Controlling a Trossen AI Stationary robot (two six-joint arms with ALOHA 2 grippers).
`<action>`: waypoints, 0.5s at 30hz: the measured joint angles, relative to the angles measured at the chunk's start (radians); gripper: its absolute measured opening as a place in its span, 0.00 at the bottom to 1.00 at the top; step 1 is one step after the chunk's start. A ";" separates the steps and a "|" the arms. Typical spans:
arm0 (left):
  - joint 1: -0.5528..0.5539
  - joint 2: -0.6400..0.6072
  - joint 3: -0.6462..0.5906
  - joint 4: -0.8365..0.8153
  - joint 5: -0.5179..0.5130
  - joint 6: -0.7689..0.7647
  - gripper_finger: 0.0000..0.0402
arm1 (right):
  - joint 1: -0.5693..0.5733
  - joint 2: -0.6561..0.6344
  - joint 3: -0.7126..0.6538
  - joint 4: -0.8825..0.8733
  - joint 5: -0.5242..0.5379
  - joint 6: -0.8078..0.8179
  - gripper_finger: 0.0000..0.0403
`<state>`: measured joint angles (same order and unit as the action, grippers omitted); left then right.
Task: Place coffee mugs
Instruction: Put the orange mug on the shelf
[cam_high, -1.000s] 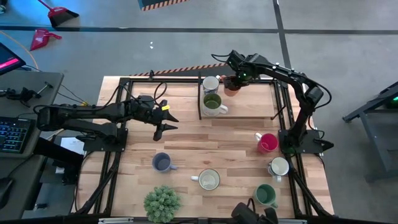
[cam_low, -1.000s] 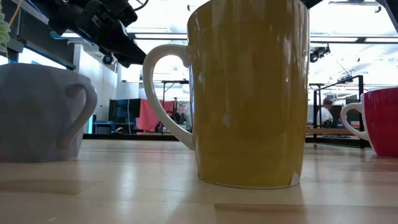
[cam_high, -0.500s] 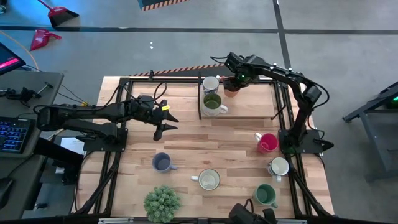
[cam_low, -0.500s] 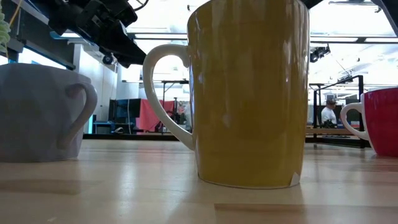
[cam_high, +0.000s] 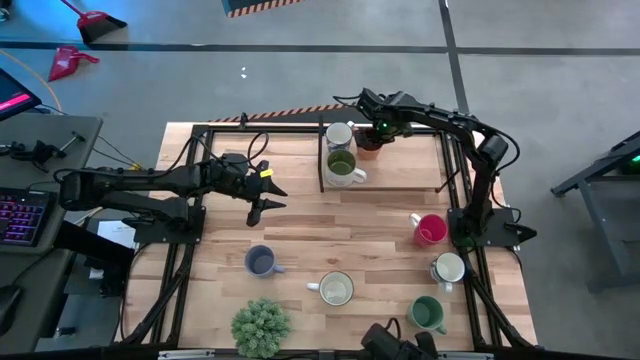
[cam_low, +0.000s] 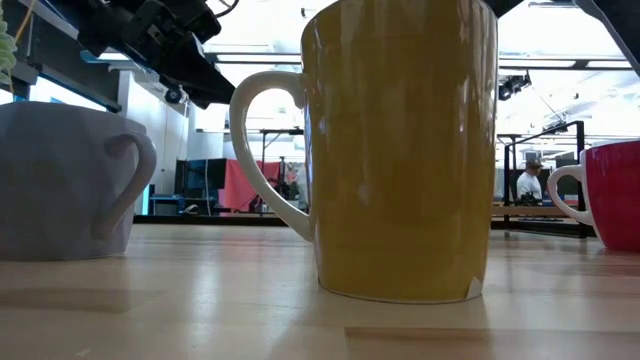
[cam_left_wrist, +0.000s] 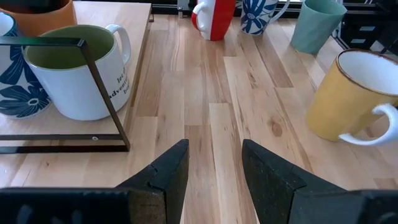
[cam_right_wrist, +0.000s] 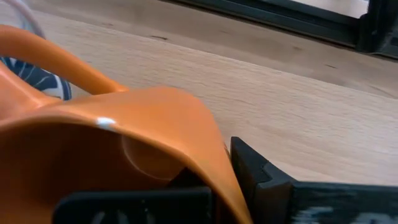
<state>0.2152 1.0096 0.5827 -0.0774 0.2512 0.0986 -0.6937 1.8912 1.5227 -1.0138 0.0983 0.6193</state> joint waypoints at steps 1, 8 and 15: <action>0.000 0.000 0.000 0.000 0.000 0.000 0.34 | 0.000 0.000 0.000 0.003 -0.002 0.000 0.00; 0.000 0.000 0.000 0.000 0.000 -0.001 0.34 | 0.000 0.000 0.000 0.031 -0.021 -0.001 0.00; 0.000 0.000 0.000 0.000 0.000 -0.001 0.34 | 0.000 0.000 0.001 0.065 -0.018 -0.016 0.11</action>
<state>0.2152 1.0096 0.5827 -0.0775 0.2512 0.0975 -0.6937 1.8915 1.5233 -0.9490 0.0804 0.6028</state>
